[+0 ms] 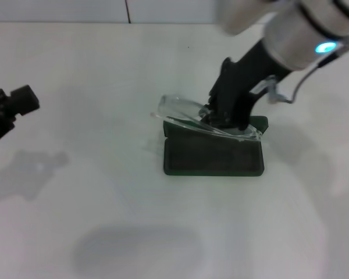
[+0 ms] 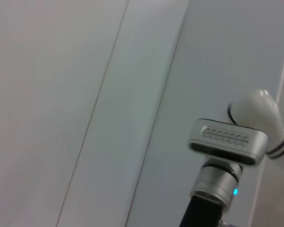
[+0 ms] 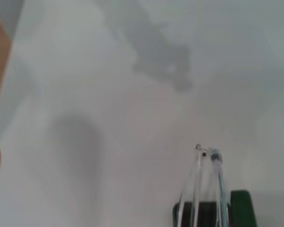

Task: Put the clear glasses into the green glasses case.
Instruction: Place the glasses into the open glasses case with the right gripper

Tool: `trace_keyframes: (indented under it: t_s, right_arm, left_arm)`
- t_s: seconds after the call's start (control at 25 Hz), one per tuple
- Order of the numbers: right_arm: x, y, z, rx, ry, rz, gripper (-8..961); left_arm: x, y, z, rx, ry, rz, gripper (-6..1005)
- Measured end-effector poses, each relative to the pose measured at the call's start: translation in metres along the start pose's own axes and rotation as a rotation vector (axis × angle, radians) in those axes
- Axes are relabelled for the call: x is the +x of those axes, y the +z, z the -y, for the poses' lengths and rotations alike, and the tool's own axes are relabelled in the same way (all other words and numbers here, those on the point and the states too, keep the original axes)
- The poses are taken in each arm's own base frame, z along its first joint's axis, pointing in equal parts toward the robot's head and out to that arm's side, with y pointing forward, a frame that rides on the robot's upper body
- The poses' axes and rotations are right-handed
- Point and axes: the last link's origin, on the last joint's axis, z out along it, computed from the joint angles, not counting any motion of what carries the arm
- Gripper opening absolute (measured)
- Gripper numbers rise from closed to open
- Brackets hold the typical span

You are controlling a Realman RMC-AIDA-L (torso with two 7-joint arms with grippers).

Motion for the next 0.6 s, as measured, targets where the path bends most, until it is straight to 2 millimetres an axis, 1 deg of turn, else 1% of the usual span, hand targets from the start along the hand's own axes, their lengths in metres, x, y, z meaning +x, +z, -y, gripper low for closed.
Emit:
trace_keyframes:
  t_s: [0.16,0.24,0.44,0.6]
  right_arm:
    - [-0.012,0.016,-0.004,0.021,-0.052,-0.137,106]
    - [-0.014,0.023,-0.006,0.035,-0.078,-0.185,106]
    - [-0.01,0.045,-0.009,0.034,-0.123,-0.275,106]
    - [-0.003,0.065,-0.011,0.04,-0.156,-0.313,106]
  left_arm:
    - [0.001,0.002,0.002,-0.014,0.027,0.022,41]
    - [0.001,0.001,0.002,-0.012,0.039,0.028,41]
    - [-0.001,-0.002,0.001,-0.005,0.051,0.035,41]
    - [-0.008,-0.003,-0.002,0.001,0.073,0.037,41]
